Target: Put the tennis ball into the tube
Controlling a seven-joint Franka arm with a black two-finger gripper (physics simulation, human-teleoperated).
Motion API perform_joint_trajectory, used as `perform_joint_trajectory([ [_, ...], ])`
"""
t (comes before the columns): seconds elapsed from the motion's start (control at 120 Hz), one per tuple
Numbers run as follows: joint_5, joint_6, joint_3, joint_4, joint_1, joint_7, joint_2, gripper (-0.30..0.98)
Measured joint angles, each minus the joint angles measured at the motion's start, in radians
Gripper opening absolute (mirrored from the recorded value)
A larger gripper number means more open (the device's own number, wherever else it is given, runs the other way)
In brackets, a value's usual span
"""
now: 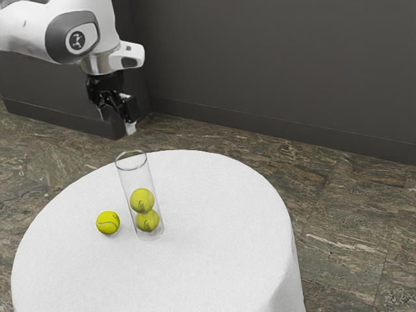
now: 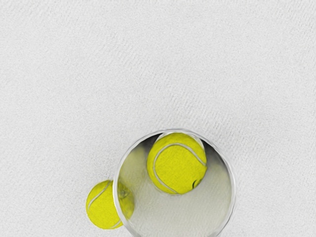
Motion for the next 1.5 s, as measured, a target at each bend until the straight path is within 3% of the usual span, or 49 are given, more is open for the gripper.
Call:
perform_joint_trajectory([
  [0.192, -0.004, -0.025, 0.009, 0.049, -0.011, 0.015, 0.034, 0.69],
  [0.533, 0.004, 0.034, 0.168, -0.223, -0.031, 0.046, -0.127, 0.69],
  [0.808, -0.007, 0.126, 0.193, -0.337, 0.005, 0.069, -0.149, 0.69],
  [1.5, -0.162, 0.335, 0.222, -0.426, 0.080, 0.175, 0.016, 0.69],
])
